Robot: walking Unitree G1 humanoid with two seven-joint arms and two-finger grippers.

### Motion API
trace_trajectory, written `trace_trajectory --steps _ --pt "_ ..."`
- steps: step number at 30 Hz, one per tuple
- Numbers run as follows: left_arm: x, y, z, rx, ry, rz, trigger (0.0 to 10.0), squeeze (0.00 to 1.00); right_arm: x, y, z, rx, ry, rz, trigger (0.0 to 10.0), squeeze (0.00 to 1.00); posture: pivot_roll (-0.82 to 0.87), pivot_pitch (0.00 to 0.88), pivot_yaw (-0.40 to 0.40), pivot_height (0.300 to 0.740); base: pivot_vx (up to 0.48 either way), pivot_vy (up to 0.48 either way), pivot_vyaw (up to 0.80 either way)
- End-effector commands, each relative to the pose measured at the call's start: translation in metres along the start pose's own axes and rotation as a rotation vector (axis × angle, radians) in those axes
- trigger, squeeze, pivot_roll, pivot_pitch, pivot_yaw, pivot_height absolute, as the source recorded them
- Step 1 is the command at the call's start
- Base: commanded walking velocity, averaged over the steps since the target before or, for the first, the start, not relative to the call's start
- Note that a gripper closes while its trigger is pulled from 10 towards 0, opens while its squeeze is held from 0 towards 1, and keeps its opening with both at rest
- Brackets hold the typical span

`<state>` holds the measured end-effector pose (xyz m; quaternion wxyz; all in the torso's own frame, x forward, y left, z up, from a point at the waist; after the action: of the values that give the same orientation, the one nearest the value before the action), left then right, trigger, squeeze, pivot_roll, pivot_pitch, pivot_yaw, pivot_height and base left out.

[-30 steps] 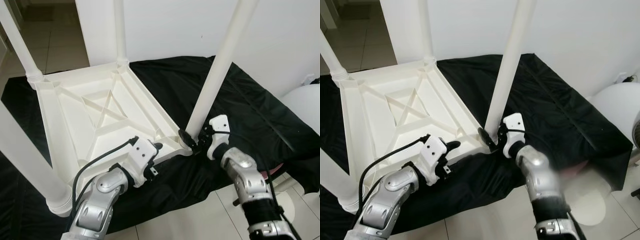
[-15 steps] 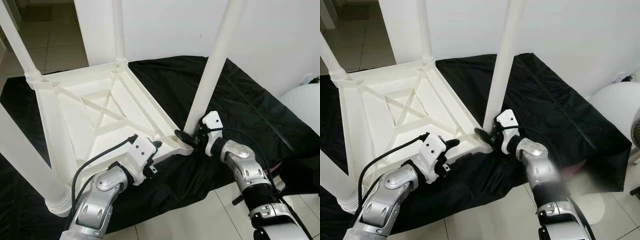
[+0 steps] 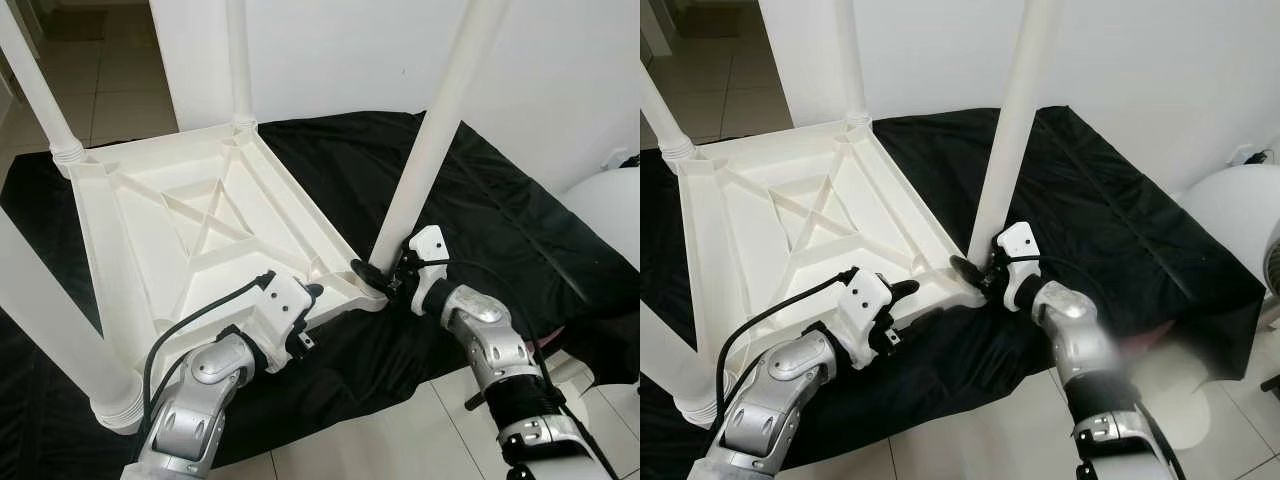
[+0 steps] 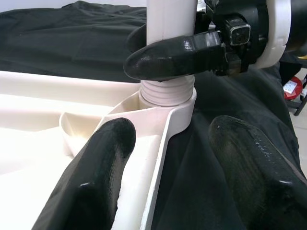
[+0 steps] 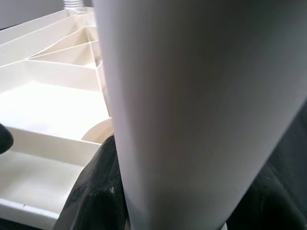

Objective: Building children table

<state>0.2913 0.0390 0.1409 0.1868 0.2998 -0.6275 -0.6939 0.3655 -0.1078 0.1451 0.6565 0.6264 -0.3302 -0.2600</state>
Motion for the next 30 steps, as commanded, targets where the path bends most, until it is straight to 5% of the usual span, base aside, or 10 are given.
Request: trace_trajectory --steps 1,5,14,23,30 --pt "-0.006 -0.004 0.000 -0.016 0.081 0.005 10.0 0.00 -0.005 -0.009 0.003 -0.038 -0.041 -0.019 10.0 0.00 -0.03 0.063 -0.049 0.740 0.000 0.000 0.00" --pt "-0.005 -0.004 0.000 -0.017 0.077 0.007 10.0 0.00 -0.010 -0.007 0.003 -0.034 -0.082 -0.037 10.0 0.00 -0.04 0.065 -0.049 0.740 0.000 0.000 0.00" --pt "-0.004 -0.004 0.000 -0.016 0.073 0.008 10.0 0.00 -0.019 -0.007 0.008 -0.030 -0.412 -0.132 10.0 0.00 -0.04 0.063 -0.045 0.740 0.000 0.000 0.00" --pt "-0.005 -0.004 0.000 -0.015 0.073 0.005 10.0 0.00 -0.018 -0.013 0.014 -0.055 -0.614 -0.187 10.0 0.00 -0.03 0.057 -0.043 0.740 0.000 0.000 0.00" --pt "-0.006 -0.003 -0.001 -0.012 0.071 0.002 10.0 0.00 -0.030 -0.008 0.012 -0.048 -0.611 -0.222 10.0 0.00 -0.03 0.053 -0.038 0.740 0.000 0.000 0.00"
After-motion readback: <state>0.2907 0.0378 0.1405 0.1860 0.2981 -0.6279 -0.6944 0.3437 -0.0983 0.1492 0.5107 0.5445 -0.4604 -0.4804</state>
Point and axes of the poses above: a point about 5 cm out from each wrist's last joint towards the gripper, its own z axis pointing back from the gripper into the wrist, its own y axis along the axis of the wrist's last joint, x = y × z, the point moved 5 cm from there along -z, pointing out of the wrist towards the gripper, and after that the axes turned 1 degree about -z, right-handed, at the moved point
